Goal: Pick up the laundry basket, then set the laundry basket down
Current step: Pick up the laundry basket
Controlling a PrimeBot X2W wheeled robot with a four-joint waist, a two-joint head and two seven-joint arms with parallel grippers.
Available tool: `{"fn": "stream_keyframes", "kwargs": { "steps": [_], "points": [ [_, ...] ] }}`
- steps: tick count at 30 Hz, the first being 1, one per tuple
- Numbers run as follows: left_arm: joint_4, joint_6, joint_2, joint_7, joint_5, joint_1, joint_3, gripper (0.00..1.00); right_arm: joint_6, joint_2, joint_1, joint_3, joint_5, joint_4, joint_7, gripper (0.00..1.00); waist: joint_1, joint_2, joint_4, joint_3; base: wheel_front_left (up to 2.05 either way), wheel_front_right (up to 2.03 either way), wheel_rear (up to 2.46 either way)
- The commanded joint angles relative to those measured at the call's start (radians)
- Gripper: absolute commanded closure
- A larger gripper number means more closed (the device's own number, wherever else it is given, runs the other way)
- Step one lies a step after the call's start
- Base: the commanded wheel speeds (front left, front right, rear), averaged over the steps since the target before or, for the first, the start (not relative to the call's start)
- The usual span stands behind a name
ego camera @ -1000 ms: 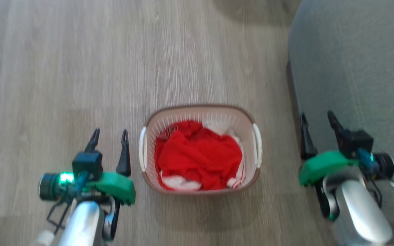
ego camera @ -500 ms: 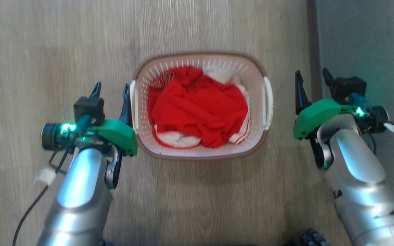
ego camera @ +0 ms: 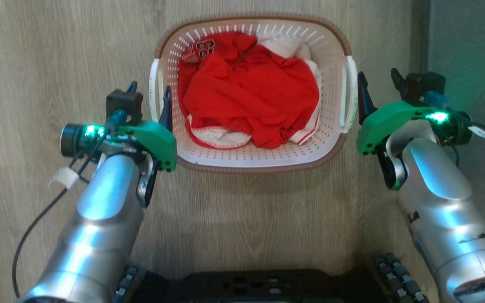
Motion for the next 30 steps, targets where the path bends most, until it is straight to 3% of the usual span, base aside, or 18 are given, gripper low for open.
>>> {"fn": "stream_keyframes", "kwargs": {
  "steps": [1,20,30],
  "points": [
    [-0.002,-0.002,0.02,-0.006,-0.009,-0.004,0.013,0.0,-0.002,0.01,0.016,0.024,0.011,-0.011,-0.012,0.0,-0.0001,0.0,0.005,0.024,0.0,0.0,0.0],
    [0.206,0.01,0.019,-0.006,-0.101,-0.145,-0.108,0.0,-0.002,0.01,-0.071,0.118,0.077,0.077,-0.012,0.0,-0.0001,0.0,0.014,0.163,0.0,0.0,0.0],
    [0.234,0.022,0.019,-0.006,-0.161,-0.183,-0.169,0.0,-0.002,0.01,-0.103,0.153,0.122,0.129,-0.012,0.0,-0.0001,0.0,0.022,0.177,0.0,0.0,0.0]
  ]
}}
